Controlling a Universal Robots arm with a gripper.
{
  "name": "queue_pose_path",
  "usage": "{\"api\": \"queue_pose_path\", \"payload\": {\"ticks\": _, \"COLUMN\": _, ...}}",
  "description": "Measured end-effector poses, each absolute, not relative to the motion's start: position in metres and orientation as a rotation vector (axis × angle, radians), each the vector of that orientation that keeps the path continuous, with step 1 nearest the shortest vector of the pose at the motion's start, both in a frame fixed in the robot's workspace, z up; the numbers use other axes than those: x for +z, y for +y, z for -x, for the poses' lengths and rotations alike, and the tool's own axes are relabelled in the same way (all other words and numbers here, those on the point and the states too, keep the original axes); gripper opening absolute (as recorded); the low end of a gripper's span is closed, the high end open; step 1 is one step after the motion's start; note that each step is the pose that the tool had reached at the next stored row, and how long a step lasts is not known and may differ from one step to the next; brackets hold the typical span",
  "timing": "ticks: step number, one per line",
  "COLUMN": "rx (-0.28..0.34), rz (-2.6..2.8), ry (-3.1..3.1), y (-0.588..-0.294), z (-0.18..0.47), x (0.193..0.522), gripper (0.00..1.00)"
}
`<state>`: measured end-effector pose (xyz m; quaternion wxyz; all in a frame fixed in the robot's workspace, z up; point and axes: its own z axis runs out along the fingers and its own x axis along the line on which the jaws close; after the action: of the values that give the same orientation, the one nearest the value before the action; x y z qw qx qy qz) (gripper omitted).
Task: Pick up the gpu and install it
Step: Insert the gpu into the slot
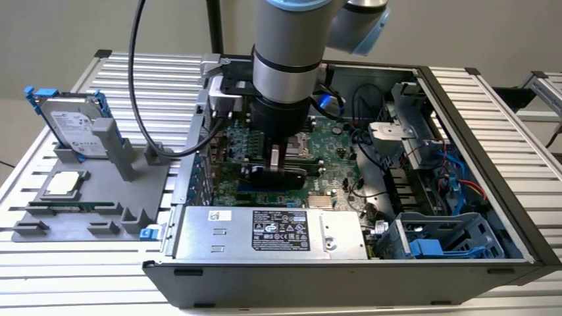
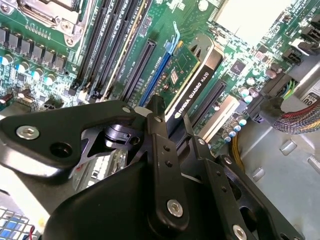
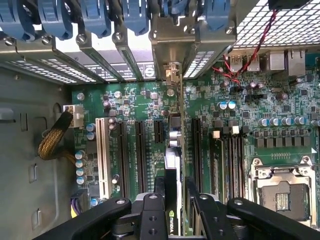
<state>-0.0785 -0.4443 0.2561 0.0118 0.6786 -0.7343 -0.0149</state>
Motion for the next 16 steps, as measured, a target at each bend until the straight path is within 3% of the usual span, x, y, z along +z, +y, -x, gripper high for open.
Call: {"api": "queue_pose_path", "payload": {"ticks": 16, "rx": -0.042, "rz": -2.128, "ry": -2.283, "y": -0.4453, "z": 0.0789, "x": 0.2549, "gripper": 0.00}}
